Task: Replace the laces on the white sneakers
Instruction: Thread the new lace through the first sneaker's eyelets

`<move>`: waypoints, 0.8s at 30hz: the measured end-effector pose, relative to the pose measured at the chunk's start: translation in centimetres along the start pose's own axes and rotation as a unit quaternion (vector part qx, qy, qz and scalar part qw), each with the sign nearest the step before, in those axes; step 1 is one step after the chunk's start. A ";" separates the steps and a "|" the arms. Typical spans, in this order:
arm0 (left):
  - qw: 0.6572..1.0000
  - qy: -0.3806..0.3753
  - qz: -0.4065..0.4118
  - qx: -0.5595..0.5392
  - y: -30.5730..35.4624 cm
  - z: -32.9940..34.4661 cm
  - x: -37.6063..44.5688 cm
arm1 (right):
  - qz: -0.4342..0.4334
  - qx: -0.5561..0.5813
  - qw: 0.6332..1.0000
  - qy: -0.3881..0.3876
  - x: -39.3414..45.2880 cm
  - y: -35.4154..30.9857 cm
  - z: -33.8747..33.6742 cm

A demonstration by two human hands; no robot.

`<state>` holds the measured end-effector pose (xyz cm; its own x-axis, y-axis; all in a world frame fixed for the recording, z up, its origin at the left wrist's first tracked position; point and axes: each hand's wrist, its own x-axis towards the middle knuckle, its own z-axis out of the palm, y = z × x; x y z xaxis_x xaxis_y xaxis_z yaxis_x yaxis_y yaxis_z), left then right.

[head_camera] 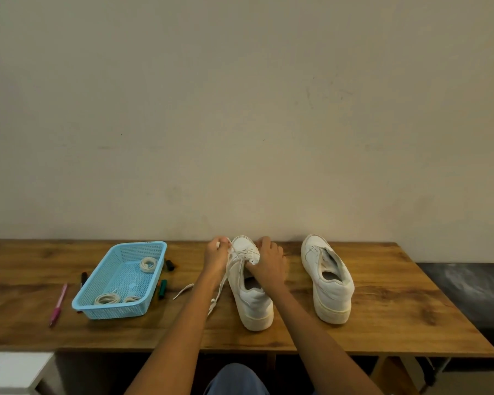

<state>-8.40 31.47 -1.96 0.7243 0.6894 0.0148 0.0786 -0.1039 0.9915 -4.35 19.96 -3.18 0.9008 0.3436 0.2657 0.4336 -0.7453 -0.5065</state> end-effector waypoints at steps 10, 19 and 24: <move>0.991 0.093 -0.053 -0.086 -2.7 2.0 -0.1 | 0.026 0.061 0.998 -0.024 0.0 0.2 0.0; 0.998 0.037 0.020 0.042 -4.5 0.3 -0.2 | 0.021 0.068 0.995 -0.071 0.4 0.1 -0.1; 0.964 0.008 0.108 0.244 -5.1 0.2 -0.4 | 0.032 0.058 0.997 -0.025 0.1 0.2 0.1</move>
<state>-8.94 31.61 -7.08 0.7499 0.6238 0.2202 0.2419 -0.5683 0.7865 -4.16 19.95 -3.30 0.9255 0.3275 0.1903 0.3725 -0.6963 -0.6135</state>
